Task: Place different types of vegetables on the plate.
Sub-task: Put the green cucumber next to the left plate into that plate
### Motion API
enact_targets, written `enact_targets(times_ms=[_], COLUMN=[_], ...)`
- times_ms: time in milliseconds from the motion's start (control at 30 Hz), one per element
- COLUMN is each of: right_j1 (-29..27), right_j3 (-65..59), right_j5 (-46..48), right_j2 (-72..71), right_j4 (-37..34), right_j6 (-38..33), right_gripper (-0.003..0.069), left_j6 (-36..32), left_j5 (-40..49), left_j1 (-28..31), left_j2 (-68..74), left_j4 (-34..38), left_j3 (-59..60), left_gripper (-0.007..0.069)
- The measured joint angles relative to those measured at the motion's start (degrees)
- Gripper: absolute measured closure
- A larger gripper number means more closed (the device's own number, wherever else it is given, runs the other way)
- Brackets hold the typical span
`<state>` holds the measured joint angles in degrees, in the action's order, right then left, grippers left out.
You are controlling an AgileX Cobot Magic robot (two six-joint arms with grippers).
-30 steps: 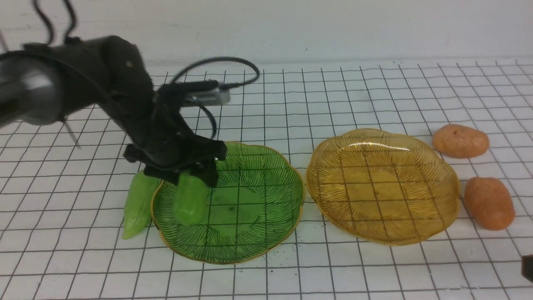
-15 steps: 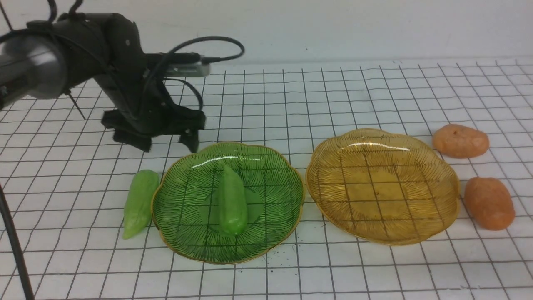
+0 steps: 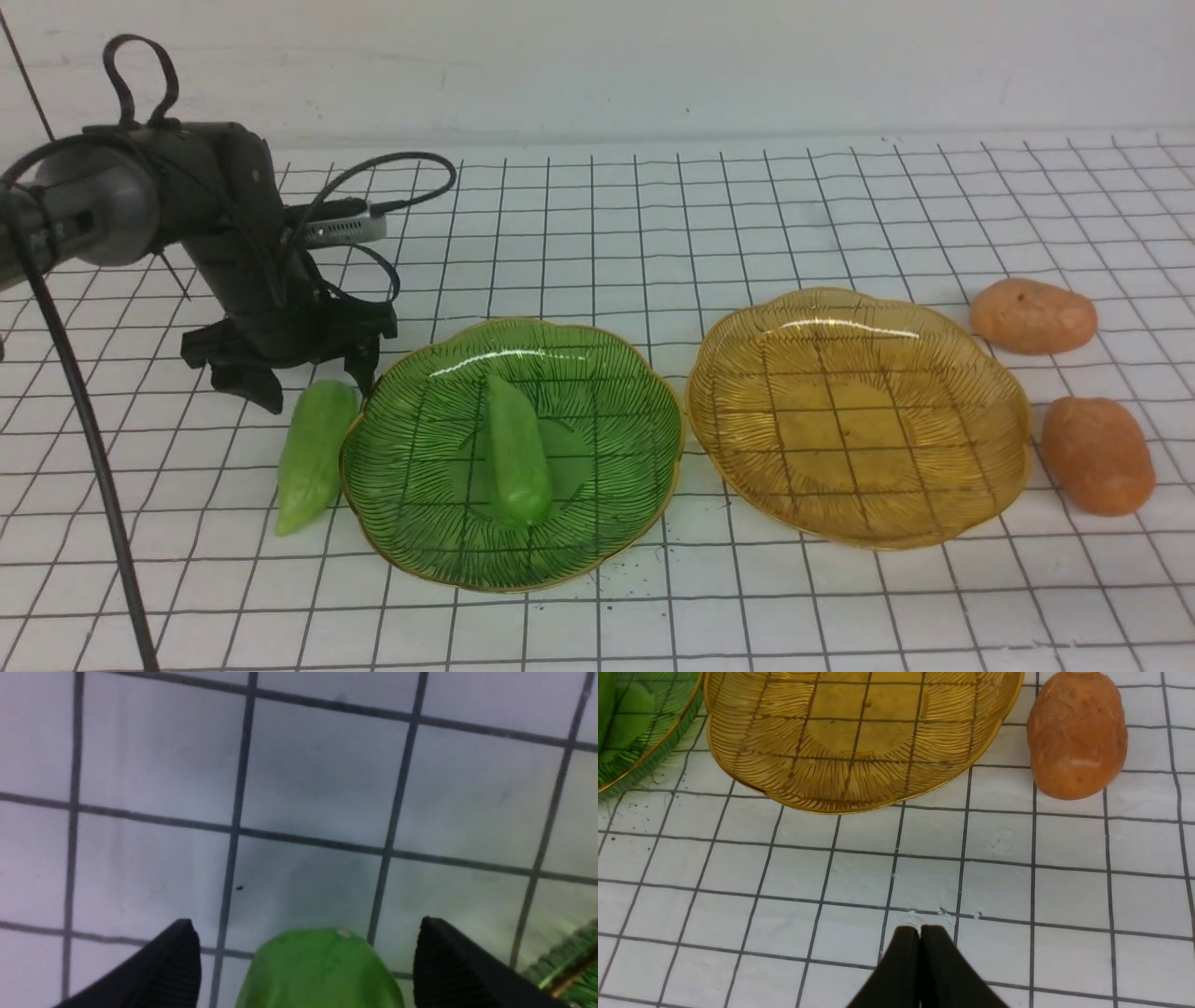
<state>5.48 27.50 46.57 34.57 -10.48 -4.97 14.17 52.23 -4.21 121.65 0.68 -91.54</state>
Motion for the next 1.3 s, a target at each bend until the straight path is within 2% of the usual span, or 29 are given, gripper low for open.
enact_targets(times_ms=[67, 167, 233, 433, 567, 633, 767, 900, 1033, 1133, 1300], right_j1=[0.0, 0.0, 0.0, 0.0, 0.0, 0.0, 0.0, 0.0, 0.0, 0.0, 0.0], right_j3=[0.0, 0.0, 0.0, 0.0, 0.0, 0.0, 0.0, 0.0, 0.98, 2.4, 6.27], right_j5=[-0.06, -0.12, -0.18, -0.18, -0.42, -0.91, -1.05, 0.55, 4.77, 5.92, 6.17], right_j2=[0.0, 0.0, 0.0, 0.0, 0.0, 0.0, 0.0, 0.0, 0.0, 0.0, 2.07], right_j4=[0.0, 0.0, 0.0, 0.0, 0.0, -0.05, -0.22, -0.48, -0.65, -0.65, 0.75], right_j6=[0.0, 0.0, 0.0, 0.0, 0.0, 0.0, 0.0, 0.0, 0.05, 1.42, 6.71], right_gripper=[0.0674, 0.0674, 0.0674, 0.0674, 0.0674, 0.0674, 0.0674, 0.0674, 0.0674, 0.0674, 0.0674], left_j6=[0.0, 0.0, 0.0, -0.26, -0.26, -0.71, -0.89, -0.89, -0.89, -0.89, -1.26], left_j5=[-0.21, -0.25, 0.04, 6.54, 13.42, 15.21, 15.22, 15.03, 14.91, 14.91, 16.22], left_j1=[0.0, 0.21, 0.37, 0.71, 0.22, -1.88, -5.7, -11.17, -13.92, -14.12, -14.12], left_j2=[0.64, 1.25, 1.25, 0.35, -1.88, -2.76, -2.03, 0.85, 2.28, 2.28, 2.28], left_j4=[0.11, 0.23, 0.08, -1.42, 2.98, 6.96, 8.06, 5.71, 1.86, 0.89, 0.34], left_j3=[0.0, 0.0, -0.17, -5.47, -11.27, -12.98, -12.92, -12.61, -12.5, -12.5, -12.5], left_gripper=[0.0134, 0.025, 0.0279, 0.0275, 0.0275, 0.0275, 0.0275, 0.0275, 0.0275, 0.0251, 0.0137])
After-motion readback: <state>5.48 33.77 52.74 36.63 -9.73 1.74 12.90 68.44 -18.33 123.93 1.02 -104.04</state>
